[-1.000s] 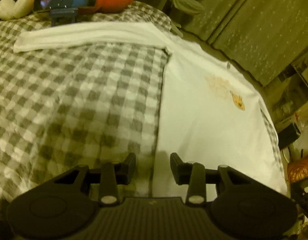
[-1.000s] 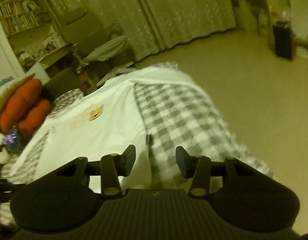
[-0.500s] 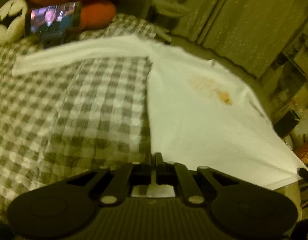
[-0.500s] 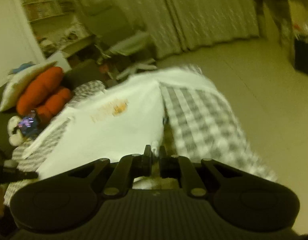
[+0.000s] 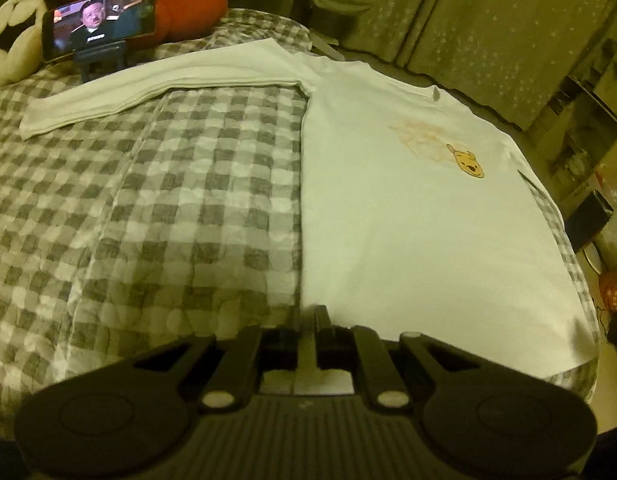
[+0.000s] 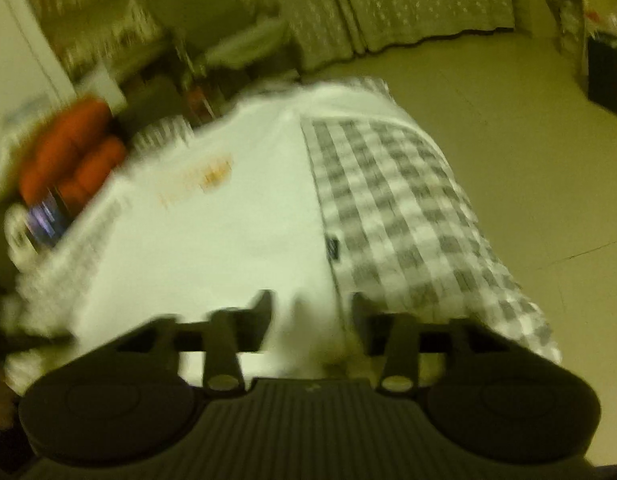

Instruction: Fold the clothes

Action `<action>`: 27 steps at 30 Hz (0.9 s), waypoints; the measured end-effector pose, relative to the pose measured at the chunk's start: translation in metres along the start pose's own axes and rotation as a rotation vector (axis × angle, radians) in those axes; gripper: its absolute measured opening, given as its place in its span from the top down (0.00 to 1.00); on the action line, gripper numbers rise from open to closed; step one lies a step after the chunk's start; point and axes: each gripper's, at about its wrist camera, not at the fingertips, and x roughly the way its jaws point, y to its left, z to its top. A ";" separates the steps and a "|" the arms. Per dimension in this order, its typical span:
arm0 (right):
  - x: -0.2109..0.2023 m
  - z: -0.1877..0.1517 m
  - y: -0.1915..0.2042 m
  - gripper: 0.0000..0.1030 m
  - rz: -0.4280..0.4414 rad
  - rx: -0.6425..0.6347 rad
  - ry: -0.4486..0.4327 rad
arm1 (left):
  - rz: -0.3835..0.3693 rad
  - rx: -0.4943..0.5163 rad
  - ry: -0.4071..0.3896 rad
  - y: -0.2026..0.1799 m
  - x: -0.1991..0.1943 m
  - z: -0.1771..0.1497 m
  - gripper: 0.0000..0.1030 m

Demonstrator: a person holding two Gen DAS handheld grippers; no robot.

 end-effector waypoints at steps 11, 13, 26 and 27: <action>0.023 -0.019 0.024 0.93 -0.110 -0.182 0.051 | -0.010 -0.038 0.008 0.000 0.006 -0.004 0.97; 0.017 -0.017 0.021 0.94 -0.108 -0.163 0.029 | -0.019 -0.029 -0.009 -0.003 -0.002 -0.006 0.97; 0.007 -0.012 0.028 0.94 -0.159 -0.213 0.005 | -0.034 0.024 -0.032 -0.018 -0.022 -0.025 0.97; 0.011 -0.012 0.028 0.94 -0.168 -0.218 0.014 | -0.022 0.015 -0.023 -0.017 -0.017 -0.023 0.97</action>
